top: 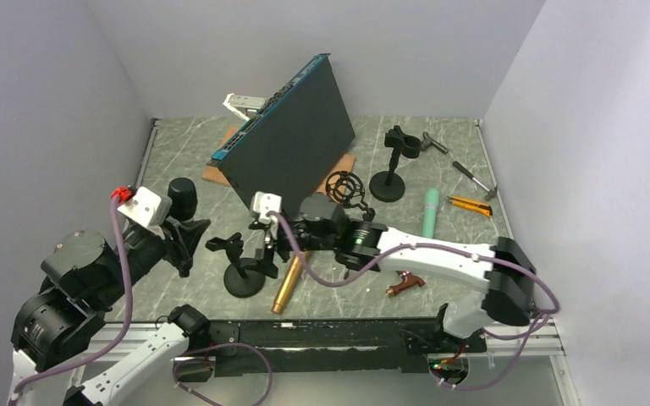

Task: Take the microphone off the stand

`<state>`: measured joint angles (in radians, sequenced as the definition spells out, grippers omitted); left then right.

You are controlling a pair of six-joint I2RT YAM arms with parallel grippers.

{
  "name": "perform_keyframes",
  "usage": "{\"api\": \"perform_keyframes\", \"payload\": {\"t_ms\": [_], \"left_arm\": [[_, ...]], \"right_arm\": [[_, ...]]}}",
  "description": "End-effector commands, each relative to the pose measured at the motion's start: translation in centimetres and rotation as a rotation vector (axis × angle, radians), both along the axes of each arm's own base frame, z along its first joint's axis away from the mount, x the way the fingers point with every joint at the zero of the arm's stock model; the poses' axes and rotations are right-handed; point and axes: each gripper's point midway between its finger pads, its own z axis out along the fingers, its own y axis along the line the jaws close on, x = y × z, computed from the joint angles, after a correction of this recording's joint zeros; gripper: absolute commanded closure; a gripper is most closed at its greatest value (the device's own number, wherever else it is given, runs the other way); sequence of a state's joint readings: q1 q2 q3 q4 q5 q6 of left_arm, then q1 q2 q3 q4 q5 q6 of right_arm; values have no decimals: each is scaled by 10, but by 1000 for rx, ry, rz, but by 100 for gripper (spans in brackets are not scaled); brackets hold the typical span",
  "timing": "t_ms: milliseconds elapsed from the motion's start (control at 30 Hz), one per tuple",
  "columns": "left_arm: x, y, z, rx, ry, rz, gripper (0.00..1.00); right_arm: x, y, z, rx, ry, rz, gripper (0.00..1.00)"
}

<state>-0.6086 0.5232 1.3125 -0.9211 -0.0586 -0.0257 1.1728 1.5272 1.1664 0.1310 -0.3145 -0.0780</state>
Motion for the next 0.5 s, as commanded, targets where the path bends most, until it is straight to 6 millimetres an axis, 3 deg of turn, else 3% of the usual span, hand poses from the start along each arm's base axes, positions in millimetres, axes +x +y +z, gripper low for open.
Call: {"api": "perform_keyframes", "payload": {"t_ms": [0,100,133,233,467], "left_arm": [[3,-24,11,-73,11,-81,100],[3,-47,3,-66,62,-184,100],[3,-54,0,-67,87,-214,99],[6,-74,-8,-83,135,-282,92],[28,-122,-38,-168,258,-394,52]], "right_arm": [[-12,-31,66,159,-60,-23,8],[-21,-65,86,219,-74,-54,7],[-23,-76,84,223,-71,-68,7],[-31,-113,97,272,-71,-113,5],[-38,-184,113,349,-40,-248,4]]}}
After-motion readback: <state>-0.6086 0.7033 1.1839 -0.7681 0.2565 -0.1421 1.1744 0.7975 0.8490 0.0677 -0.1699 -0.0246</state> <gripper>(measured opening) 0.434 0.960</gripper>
